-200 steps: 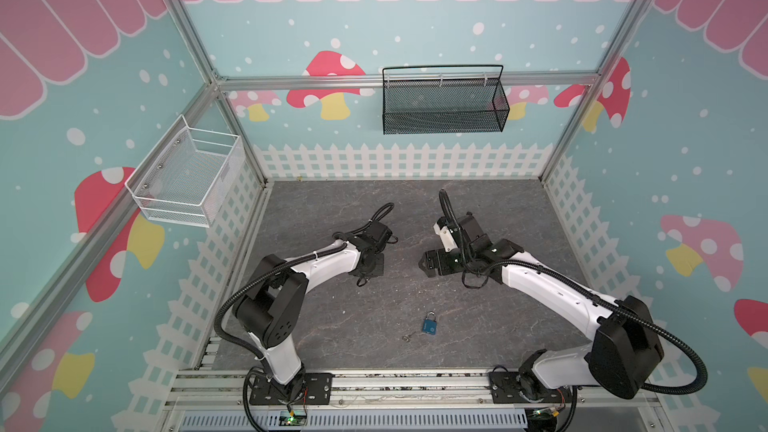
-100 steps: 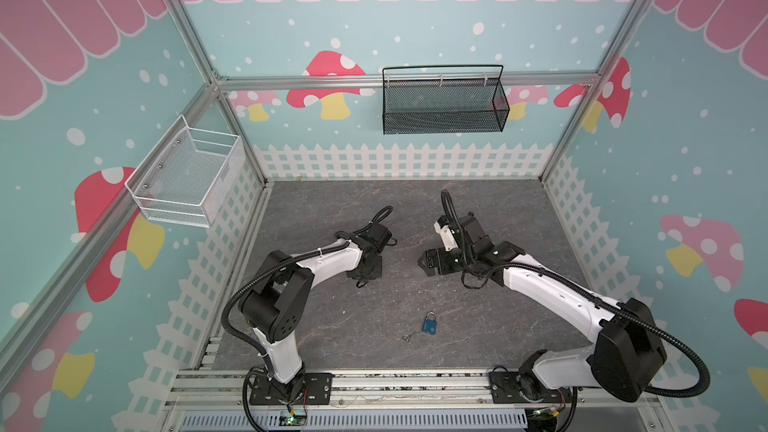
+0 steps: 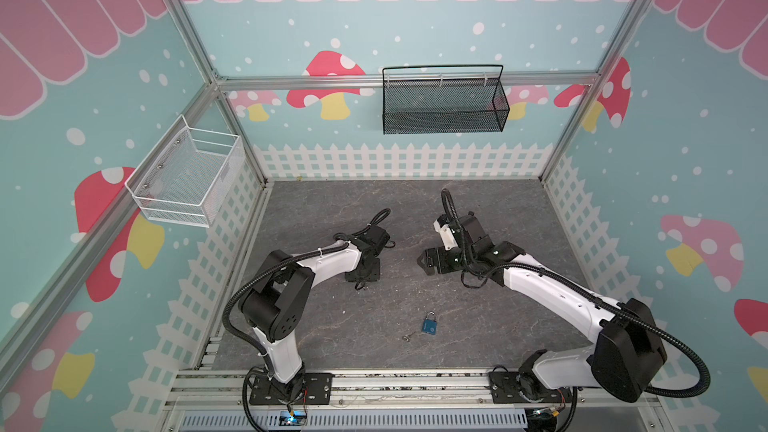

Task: Unlock with the key
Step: 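Open the left gripper to set the black padlock down while the right draws back, then lower the right gripper to the silver key beside the blue padlock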

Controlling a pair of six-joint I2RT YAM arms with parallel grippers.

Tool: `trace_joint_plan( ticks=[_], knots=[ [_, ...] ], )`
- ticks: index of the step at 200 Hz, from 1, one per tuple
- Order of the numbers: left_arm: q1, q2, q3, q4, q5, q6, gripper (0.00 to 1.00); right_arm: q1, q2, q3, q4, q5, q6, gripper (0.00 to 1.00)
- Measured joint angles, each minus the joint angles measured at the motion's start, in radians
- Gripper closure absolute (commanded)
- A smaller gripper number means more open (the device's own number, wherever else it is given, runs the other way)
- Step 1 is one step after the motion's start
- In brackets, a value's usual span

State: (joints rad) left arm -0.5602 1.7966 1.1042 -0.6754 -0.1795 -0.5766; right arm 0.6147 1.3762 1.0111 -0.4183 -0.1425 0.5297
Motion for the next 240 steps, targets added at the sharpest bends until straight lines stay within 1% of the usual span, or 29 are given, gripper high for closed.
trace_joint_plan(
  ticks=[8,17,46,66,87,116,157,171,201,240],
  knots=[
    [0.0,-0.006,-0.003,0.0,0.0,-0.001,0.36,0.0,0.0,0.002,-0.003,-0.01,-0.002,0.03],
    [0.002,-0.019,-0.007,0.001,0.0,0.0,0.34,0.0,0.001,0.01,-0.011,-0.026,-0.003,0.03],
    [0.005,-0.116,-0.042,0.013,0.019,-0.011,0.34,0.002,0.01,0.047,-0.029,-0.079,-0.005,0.03],
    [0.006,-0.24,-0.08,0.025,0.043,-0.028,0.33,0.018,0.01,0.05,-0.038,-0.097,0.005,0.02],
    [0.006,-0.382,-0.13,0.042,0.072,-0.049,0.34,0.063,0.01,0.05,-0.068,-0.101,0.038,0.0],
    [0.008,-0.555,-0.202,0.053,0.119,-0.071,0.34,0.159,0.019,0.05,-0.126,-0.085,0.118,0.06],
    [0.021,-0.724,-0.259,0.048,0.188,-0.087,0.34,0.305,0.03,0.023,-0.182,-0.06,0.282,0.12],
    [0.026,-0.764,-0.262,0.04,0.205,-0.09,0.34,0.343,0.03,-0.001,-0.191,-0.054,0.346,0.12],
    [0.044,-0.837,-0.262,0.018,0.235,-0.09,0.34,0.42,0.043,-0.053,-0.187,-0.052,0.454,0.18],
    [0.067,-0.882,-0.275,0.011,0.269,-0.09,0.34,0.501,0.15,-0.056,-0.172,-0.055,0.532,0.2]
  ],
)
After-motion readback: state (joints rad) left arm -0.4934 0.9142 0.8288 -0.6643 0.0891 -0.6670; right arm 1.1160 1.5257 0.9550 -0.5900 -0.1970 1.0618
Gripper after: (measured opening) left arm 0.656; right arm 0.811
